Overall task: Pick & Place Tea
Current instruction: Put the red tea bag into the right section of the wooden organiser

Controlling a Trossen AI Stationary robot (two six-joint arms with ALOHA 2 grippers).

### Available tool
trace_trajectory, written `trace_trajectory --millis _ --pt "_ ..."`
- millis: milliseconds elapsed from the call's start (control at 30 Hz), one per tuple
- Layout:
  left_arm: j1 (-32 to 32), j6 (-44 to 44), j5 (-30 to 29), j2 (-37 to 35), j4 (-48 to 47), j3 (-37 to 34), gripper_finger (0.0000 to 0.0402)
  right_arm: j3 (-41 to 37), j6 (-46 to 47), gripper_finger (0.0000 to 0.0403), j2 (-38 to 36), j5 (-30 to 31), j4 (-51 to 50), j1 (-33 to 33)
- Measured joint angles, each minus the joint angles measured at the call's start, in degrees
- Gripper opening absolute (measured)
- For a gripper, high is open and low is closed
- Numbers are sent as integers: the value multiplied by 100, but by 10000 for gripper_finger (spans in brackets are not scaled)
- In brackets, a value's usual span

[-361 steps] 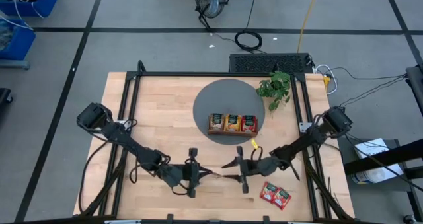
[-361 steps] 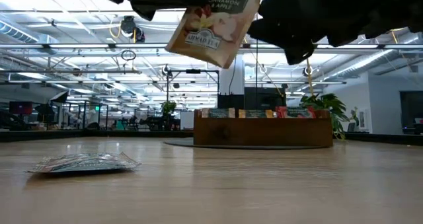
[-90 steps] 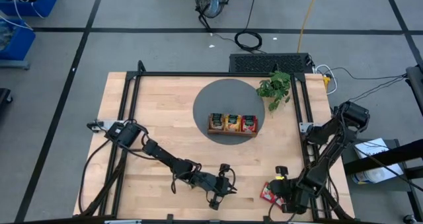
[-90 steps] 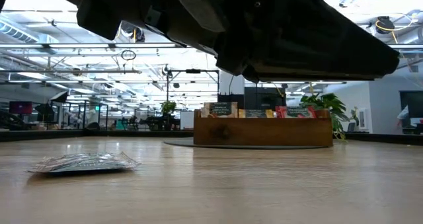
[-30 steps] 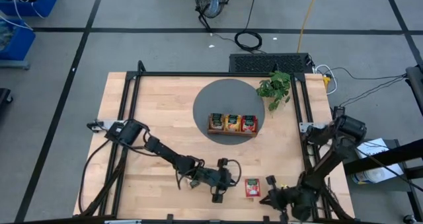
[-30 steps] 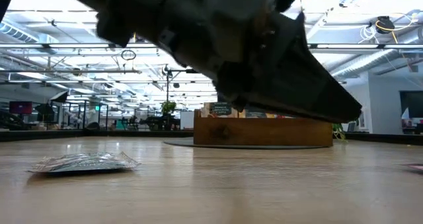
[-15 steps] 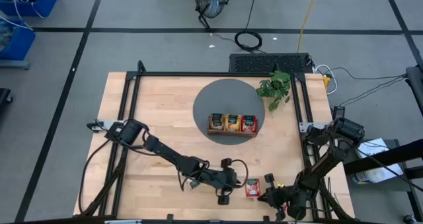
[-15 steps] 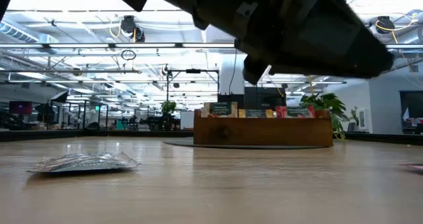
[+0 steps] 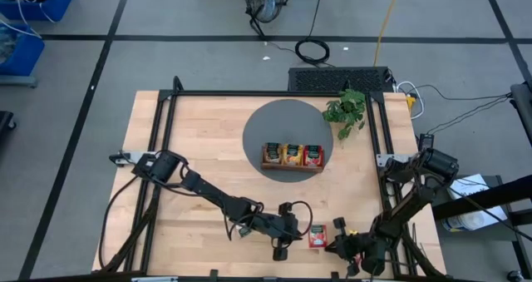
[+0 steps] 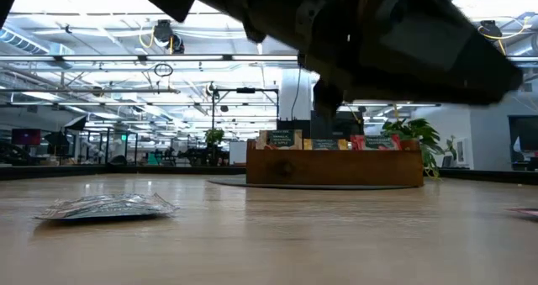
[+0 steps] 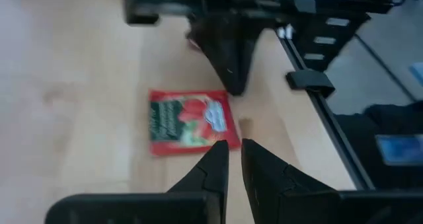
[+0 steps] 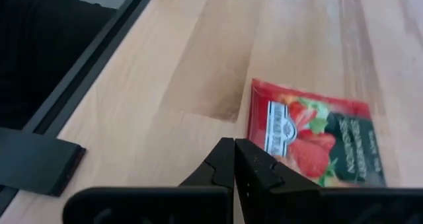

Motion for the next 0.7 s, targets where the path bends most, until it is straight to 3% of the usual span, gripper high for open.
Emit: trace_trajectory --millis 333,533,700 --pt "252 -637 183 20 9 0 46 -335 679 0 -11 -98 96 -4" --pt "241 -618 -34 20 6 0 47 -453 900 0 -17 -65 164 -4" --pt "279 -1273 -630 20 -84 0 47 -455 900 0 -17 -72 146 -4"
